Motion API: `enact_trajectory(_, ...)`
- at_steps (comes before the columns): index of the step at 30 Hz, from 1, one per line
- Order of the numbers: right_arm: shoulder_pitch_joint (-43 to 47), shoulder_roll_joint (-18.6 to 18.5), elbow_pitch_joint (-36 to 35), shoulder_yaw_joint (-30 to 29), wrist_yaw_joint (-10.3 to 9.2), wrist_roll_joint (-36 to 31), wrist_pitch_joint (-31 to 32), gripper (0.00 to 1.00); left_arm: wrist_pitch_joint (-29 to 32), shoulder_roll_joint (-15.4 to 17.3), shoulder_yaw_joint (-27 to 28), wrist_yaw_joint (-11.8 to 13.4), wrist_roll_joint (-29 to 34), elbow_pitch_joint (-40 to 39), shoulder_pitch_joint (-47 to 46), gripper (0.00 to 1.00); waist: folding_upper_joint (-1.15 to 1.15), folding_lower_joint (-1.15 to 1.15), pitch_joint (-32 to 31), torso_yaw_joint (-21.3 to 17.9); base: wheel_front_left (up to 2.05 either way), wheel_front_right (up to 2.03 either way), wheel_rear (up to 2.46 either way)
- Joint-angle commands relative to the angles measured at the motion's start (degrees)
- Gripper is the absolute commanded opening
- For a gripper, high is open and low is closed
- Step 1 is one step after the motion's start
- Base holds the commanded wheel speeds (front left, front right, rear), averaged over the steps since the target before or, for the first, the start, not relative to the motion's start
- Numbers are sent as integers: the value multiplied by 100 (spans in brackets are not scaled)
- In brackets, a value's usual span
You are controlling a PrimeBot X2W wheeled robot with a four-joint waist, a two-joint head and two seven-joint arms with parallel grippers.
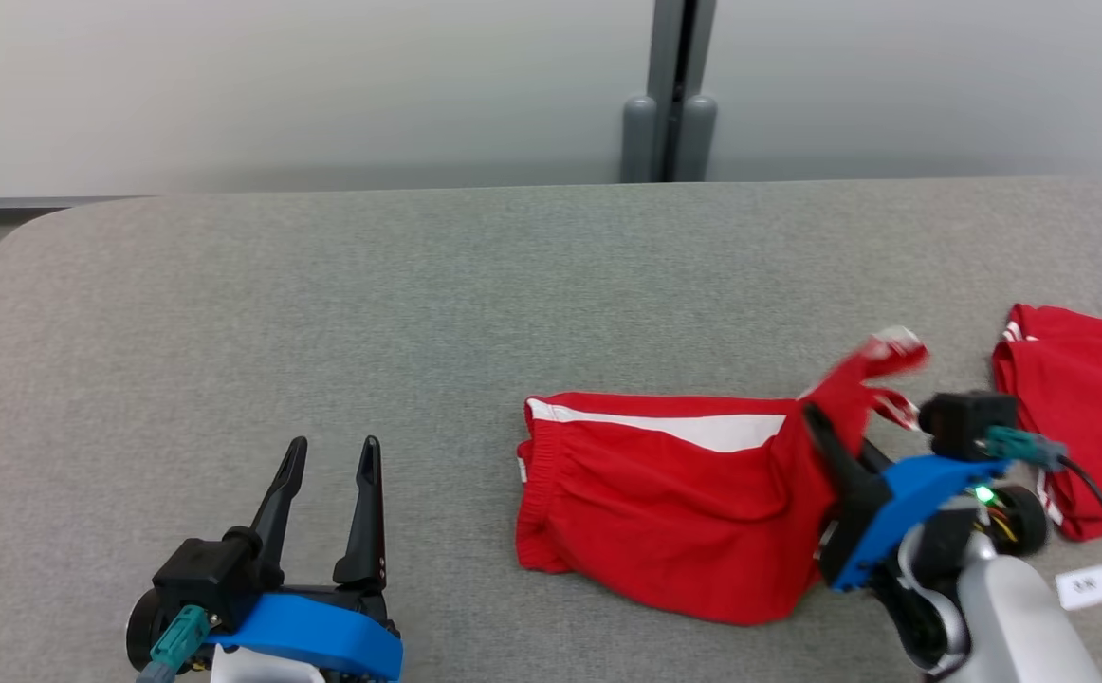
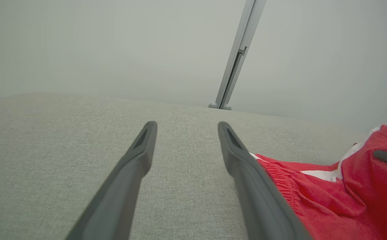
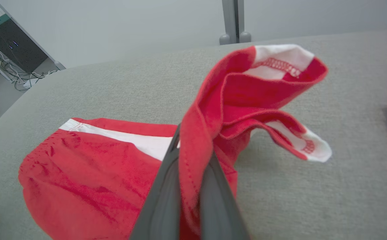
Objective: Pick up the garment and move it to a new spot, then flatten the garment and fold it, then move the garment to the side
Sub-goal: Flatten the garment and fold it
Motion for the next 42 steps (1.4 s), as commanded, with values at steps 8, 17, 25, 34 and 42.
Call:
enact_trajectory(8, -637, 56, 316, 1430, 1, 158, 263, 0, -59, -62, 4, -18, -32, 48, 1, 100, 0, 0, -67, 449, 0, 0, 0)
enact_trajectory(17, -951, 56, 900, 2267, 1, 578, 212, 0, -94, -87, 51, -33, -33, 88, 39, 100, 0, 0, -75, 635, 0, 0, 0)
enact_trajectory(25, -1238, 54, 1350, 2755, 1, 787, -82, 100, -102, -111, 66, -2, -13, 98, 28, 100, 0, 0, -60, 626, 0, 0, 0)
enact_trajectory(34, -1195, 55, 1170, 2652, 1, 772, -654, 100, -114, -123, 51, 7, 2, 104, 35, 100, 0, 0, -72, 505, 0, 0, 0)
enact_trajectory(42, -936, 49, 608, 1642, 1, 474, -1061, 100, -114, -131, 32, 8, 1, 81, 58, 100, 0, 0, -83, 431, 0, 0, 0)
